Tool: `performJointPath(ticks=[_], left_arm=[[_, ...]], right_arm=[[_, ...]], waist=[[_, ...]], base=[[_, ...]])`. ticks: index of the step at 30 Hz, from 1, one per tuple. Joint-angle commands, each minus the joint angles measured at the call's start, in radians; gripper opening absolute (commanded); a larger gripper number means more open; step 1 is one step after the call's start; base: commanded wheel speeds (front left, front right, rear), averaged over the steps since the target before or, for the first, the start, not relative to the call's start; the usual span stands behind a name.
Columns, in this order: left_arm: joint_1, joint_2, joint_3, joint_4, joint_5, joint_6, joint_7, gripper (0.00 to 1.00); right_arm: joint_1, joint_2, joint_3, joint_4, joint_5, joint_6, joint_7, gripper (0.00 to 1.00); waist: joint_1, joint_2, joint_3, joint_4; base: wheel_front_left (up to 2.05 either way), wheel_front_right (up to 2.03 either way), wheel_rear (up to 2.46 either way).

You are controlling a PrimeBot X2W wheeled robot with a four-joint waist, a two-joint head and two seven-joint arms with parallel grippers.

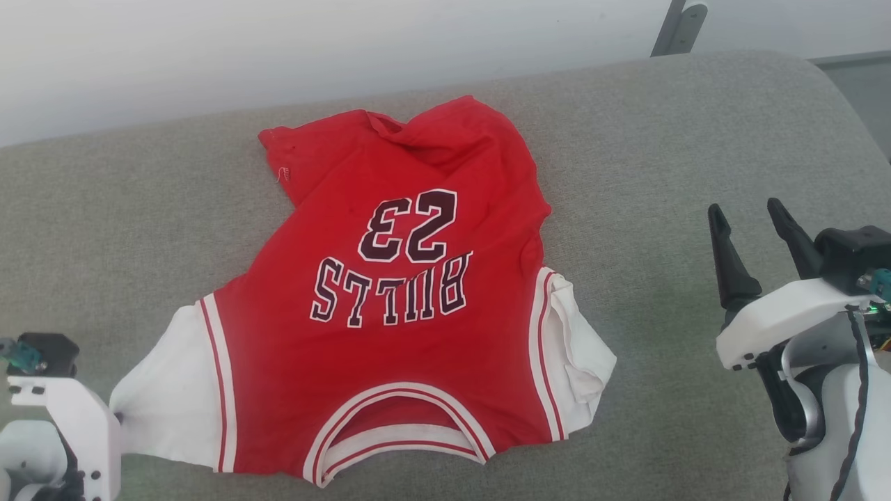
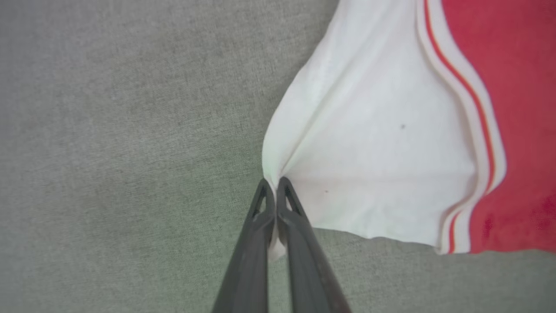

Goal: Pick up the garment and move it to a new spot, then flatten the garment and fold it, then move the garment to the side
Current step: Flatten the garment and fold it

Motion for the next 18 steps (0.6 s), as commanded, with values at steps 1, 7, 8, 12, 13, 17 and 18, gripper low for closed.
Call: performJointPath(ticks=[1, 7, 8, 12, 13, 17, 18], left_arm=[[0.006, -0.002, 0.005, 0.012, -0.007, -0.007, -0.012, 0.84], [-0.030, 0.004, 0.015, 0.011, -0.032, -0.019, -0.007, 1.00], [-0.039, 0.006, 0.016, 0.008, -0.037, -0.017, 0.003, 1.00], [-0.085, 0.010, 0.010, -0.004, -0.052, -0.009, 0.057, 1.00], [-0.098, 0.011, 0.005, -0.001, -0.057, -0.005, 0.079, 1.00], [-0.133, 0.015, -0.031, 0.025, -0.050, 0.013, 0.173, 1.00], [-0.142, 0.014, -0.040, 0.033, -0.047, 0.018, 0.192, 1.00]], right_arm=[[0.001, 0.000, -0.001, 0.000, 0.003, 0.000, -0.004, 1.00], [-0.001, -0.002, -0.002, 0.005, 0.003, 0.000, -0.005, 1.00], [-0.002, -0.003, -0.001, 0.005, 0.003, 0.000, -0.005, 1.00], [-0.007, -0.003, 0.002, 0.004, 0.002, 0.000, -0.003, 1.00], [-0.009, -0.003, 0.003, 0.004, 0.002, 0.000, -0.003, 1.00], [-0.014, -0.004, 0.008, 0.001, 0.003, 0.000, 0.002, 1.00], [-0.016, -0.005, 0.011, 0.000, 0.003, 0.000, 0.002, 1.00]], waist=[[-0.0001, 0.0002, -0.001, 0.000], [-0.0001, 0.0002, -0.007, 0.003], [-0.0001, 0.0002, -0.007, 0.004], [-0.0001, 0.0002, -0.008, 0.004], [-0.0001, 0.0002, -0.007, 0.004], [-0.0001, 0.0002, -0.005, 0.000], [-0.0001, 0.0002, -0.003, -0.002]], base=[[0.00, 0.00, 0.00], [0.00, 0.00, 0.00], [0.00, 0.00, 0.00], [0.00, 0.00, 0.00], [0.00, 0.00, 0.00], [0.00, 0.00, 0.00], [0.00, 0.00, 0.00]])
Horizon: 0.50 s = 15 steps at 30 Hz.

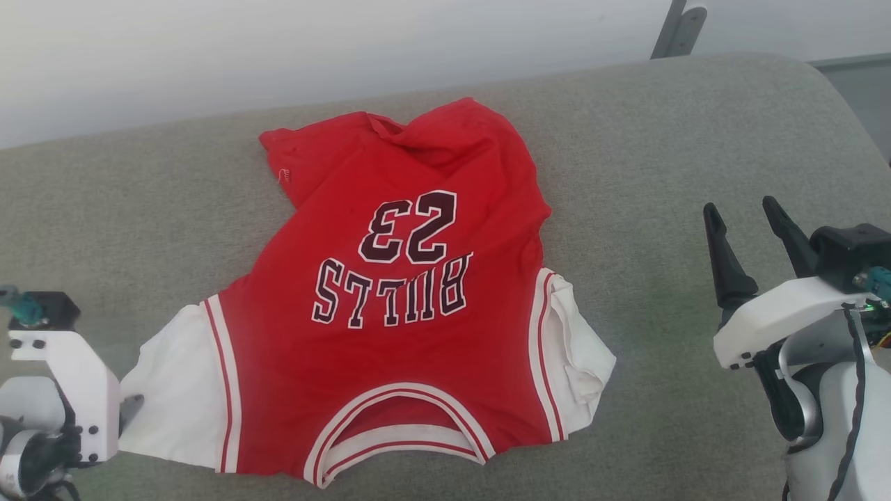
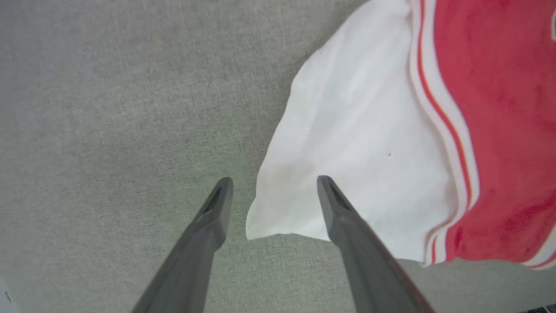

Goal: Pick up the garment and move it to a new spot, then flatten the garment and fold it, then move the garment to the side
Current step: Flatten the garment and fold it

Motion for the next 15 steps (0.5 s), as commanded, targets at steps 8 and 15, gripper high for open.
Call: performJointPath(ticks=[8, 15], left_arm=[[-0.055, -0.004, -0.038, 0.108, 0.024, 0.019, 0.053, 1.00], [-0.083, -0.043, -0.056, 0.245, 0.003, -0.003, 0.029, 0.00]], right_arm=[[-0.014, -0.009, 0.013, -0.020, 0.003, 0.000, 0.016, 1.00], [-0.001, -0.009, 0.034, -0.035, 0.021, 0.000, 0.061, 1.00]], waist=[[0.0000, 0.0001, 0.027, -0.015], [0.0000, 0.0001, 0.047, -0.017]], base=[[0.00, 0.00, 0.00], [0.00, 0.00, 0.00]])
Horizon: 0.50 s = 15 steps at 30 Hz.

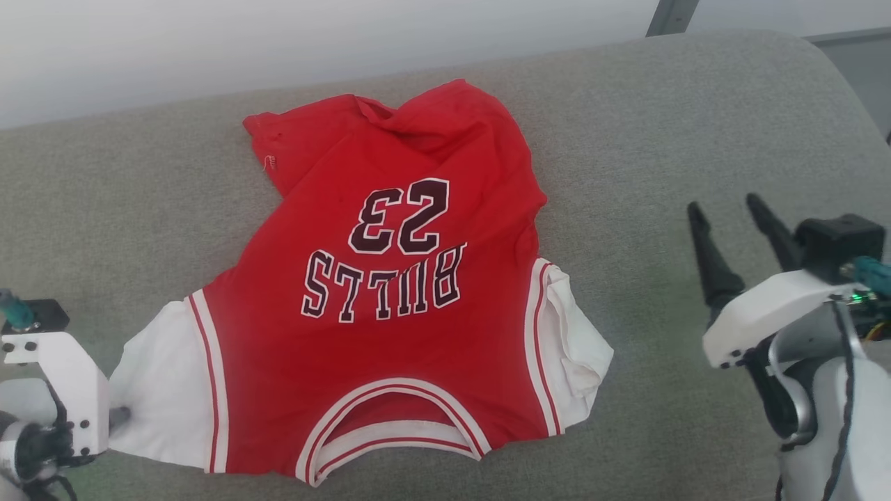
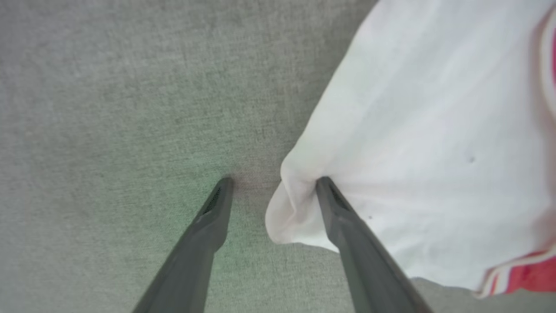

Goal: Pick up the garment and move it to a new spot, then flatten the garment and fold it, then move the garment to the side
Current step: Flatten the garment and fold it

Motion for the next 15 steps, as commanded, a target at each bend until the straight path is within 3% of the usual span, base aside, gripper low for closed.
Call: performJointPath(ticks=[1, 5, 15], left_arm=[[0.008, -0.029, -0.010, 0.035, -0.015, 0.000, -0.001, 0.00], [-0.016, -0.045, -0.016, 0.070, -0.017, -0.019, -0.029, 0.00], [-0.080, -0.079, -0.034, 0.110, -0.017, -0.043, -0.077, 0.00]], right_arm=[[0.011, -0.003, 0.009, -0.006, 0.011, 0.000, 0.013, 1.00], [0.031, -0.020, 0.055, -0.006, 0.056, 0.000, 0.110, 1.00], [0.098, -0.085, 0.171, -0.047, 0.191, 0.000, 0.477, 1.00]], waist=[[0.0000, -0.0001, 0.001, 0.002], [0.0000, -0.0001, 0.005, 0.017], [0.0000, -0.0001, 0.021, 0.070]], base=[[0.00, 0.00, 0.00], [0.00, 0.00, 0.00], [0.00, 0.00, 0.00]])
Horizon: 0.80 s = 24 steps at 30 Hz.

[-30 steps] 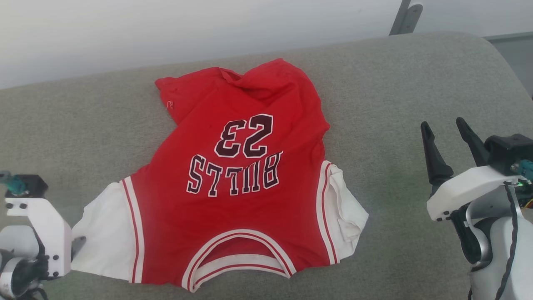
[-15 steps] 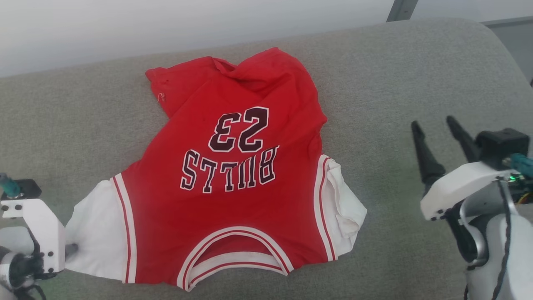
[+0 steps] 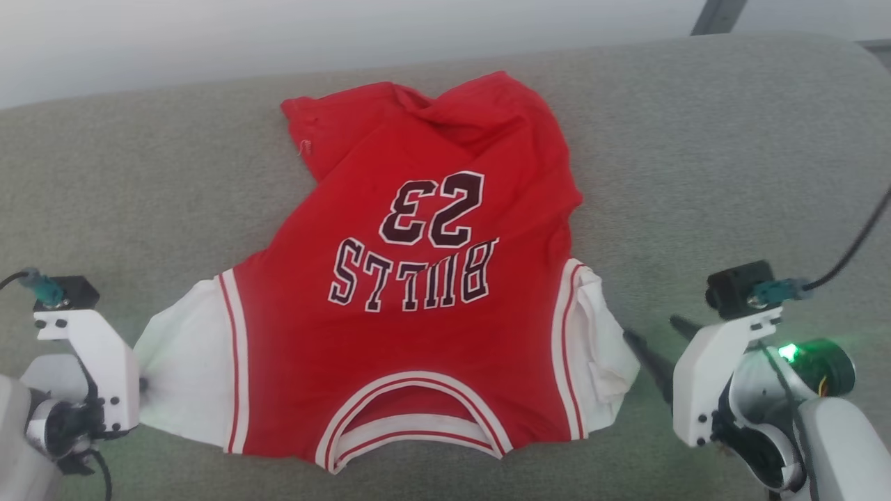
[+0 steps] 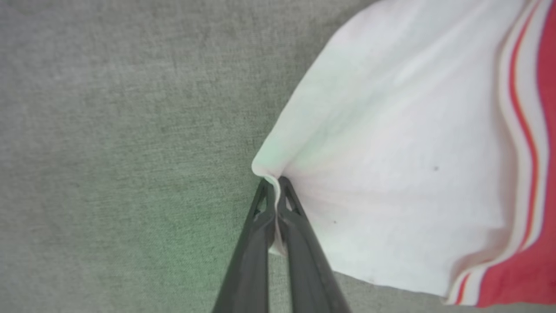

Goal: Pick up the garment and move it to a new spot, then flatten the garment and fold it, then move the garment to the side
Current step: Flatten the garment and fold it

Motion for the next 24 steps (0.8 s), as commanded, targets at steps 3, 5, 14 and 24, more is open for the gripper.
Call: performJointPath(ticks=[3, 5, 14, 24], left_arm=[[-0.013, -0.028, -0.017, 0.022, 0.004, -0.007, -0.013, 0.00], [-0.029, -0.034, -0.022, 0.019, 0.005, -0.011, -0.022, 0.00], [-0.062, -0.069, -0.035, 0.043, -0.007, -0.026, -0.060, 0.00], [-0.104, -0.050, -0.027, 0.044, -0.027, -0.038, -0.065, 0.00]], right_arm=[[0.021, -0.003, 0.007, -0.011, 0.015, 0.000, 0.104, 1.00], [0.024, 0.000, -0.003, -0.001, 0.007, 0.000, 0.154, 1.00], [-0.023, 0.027, 0.022, 0.141, 0.025, 0.000, 0.246, 0.00], [-0.122, -0.014, 0.036, 0.179, 0.102, 0.000, 0.200, 0.00]], waist=[[0.0000, -0.0001, 0.014, 0.023], [0.0000, -0.0001, 0.022, 0.035], [0.0000, -0.0001, 0.050, 0.069], [0.0000, -0.0001, 0.017, 0.079]], base=[[0.00, 0.00, 0.00], [0.00, 0.00, 0.00], [0.00, 0.00, 0.00], [0.00, 0.00, 0.00]])
